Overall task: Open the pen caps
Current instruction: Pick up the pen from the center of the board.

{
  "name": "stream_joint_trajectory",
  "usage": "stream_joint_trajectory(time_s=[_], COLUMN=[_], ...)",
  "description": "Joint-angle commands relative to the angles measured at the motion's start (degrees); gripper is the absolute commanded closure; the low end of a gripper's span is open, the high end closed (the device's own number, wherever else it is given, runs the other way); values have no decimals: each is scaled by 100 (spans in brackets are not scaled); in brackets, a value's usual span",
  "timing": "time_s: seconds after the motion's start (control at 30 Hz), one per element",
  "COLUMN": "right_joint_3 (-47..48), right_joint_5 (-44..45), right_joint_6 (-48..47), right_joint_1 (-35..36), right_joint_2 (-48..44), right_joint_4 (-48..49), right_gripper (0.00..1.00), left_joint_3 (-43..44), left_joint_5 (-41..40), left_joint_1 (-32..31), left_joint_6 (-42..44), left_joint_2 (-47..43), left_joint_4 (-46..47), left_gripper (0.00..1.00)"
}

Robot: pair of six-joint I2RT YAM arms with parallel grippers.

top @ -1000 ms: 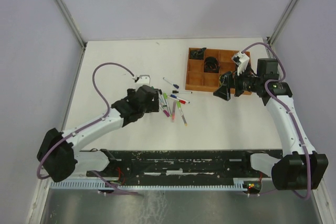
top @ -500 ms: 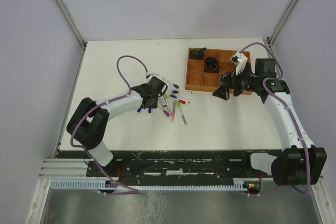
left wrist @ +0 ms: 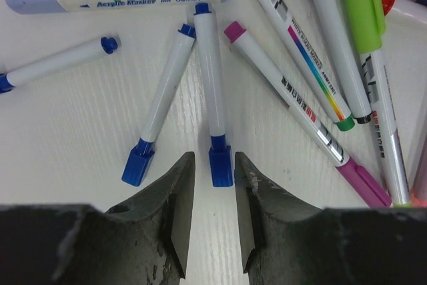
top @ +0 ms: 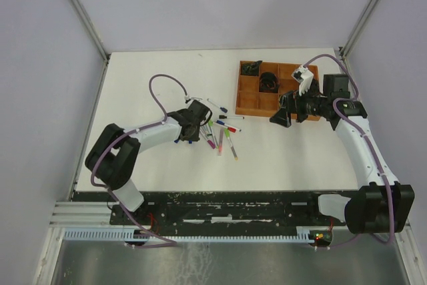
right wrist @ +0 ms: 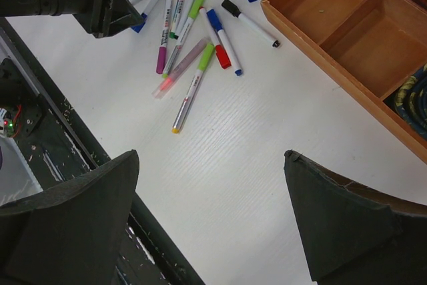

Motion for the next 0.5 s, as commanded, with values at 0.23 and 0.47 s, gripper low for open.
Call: stream_joint_trajectory(time_s=[0.23, 0.47], right_joint_3=[127, 133], right_joint_5=[-207, -199], right_joint_6=[0, -26], right_joint_1=[74, 72], right_joint_2=[-3, -12], right_joint_4=[90, 67], right_gripper=[1, 1], left_joint_3=[-266, -225], left_joint_5=[91, 134], left_joint_1=[-21, -24], left_joint_6=[-396, -410], left_joint_2=[-353, -228], left_joint_4=[142, 190], left_gripper=[64, 64])
